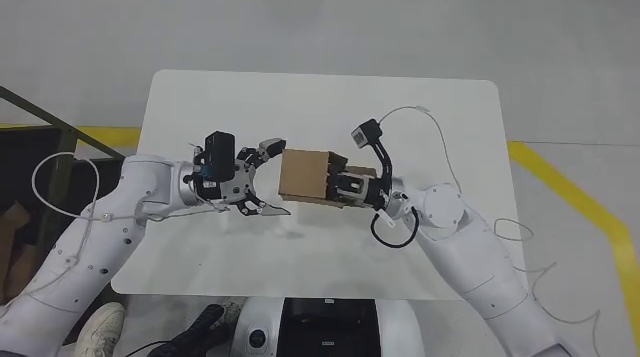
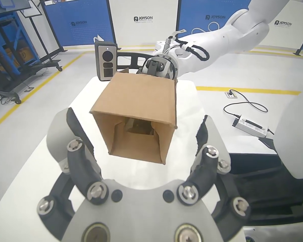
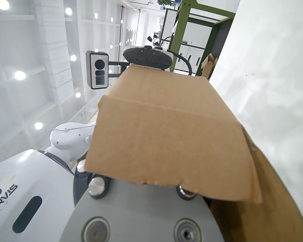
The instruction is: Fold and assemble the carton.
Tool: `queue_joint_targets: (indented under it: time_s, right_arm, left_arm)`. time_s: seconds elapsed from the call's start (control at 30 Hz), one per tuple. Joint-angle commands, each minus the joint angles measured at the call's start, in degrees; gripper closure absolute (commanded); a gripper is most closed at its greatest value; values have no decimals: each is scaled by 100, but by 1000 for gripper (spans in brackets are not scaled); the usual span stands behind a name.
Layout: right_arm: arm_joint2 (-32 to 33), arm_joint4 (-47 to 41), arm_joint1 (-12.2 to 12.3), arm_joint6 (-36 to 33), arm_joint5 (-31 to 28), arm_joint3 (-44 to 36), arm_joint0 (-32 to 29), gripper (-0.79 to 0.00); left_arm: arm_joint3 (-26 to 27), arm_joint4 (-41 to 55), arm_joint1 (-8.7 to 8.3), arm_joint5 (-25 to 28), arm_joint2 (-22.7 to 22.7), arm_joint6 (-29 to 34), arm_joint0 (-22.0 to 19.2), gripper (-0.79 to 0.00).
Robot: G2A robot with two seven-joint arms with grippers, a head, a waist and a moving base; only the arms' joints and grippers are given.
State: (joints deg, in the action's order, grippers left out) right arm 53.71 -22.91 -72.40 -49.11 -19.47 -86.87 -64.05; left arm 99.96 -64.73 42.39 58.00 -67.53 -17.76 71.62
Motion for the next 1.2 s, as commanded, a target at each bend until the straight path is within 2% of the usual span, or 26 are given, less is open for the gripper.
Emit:
queue_joint_targets:
  time_s: [0.0, 0.47, 0.53, 0.57, 0.63, 0.8, 1.17]
  right_arm:
    - [-9, 27, 0, -40, 16, -6, 7, 0]
    - [-38, 50, -7, -245, 72, -22, 71, 0]
    - [-42, 50, -9, -250, 70, -27, 74, 0]
    - [-46, 51, -11, -246, 73, -30, 74, 0]
    - [-55, 60, -13, -248, 75, -33, 76, 0]
    - [-56, 47, -18, -257, 85, -21, 79, 0]
    - [104, 119, 16, -236, 164, 6, 55, 0]
  left_arm:
    - [-23, -14, 11, 0, 60, -11, -39, -785]
    - [-73, 68, -27, 0, 369, -22, -194, -770]
    - [-66, 81, -41, 0, 404, -35, -202, -597]
    - [-63, 86, -48, 0, 421, -38, -209, -542]
    - [-64, 93, -60, 0, 444, -44, -224, -486]
    - [-72, 129, -86, 0, 485, -72, -236, -459]
    - [-52, 197, -139, 0, 469, -121, -207, -505]
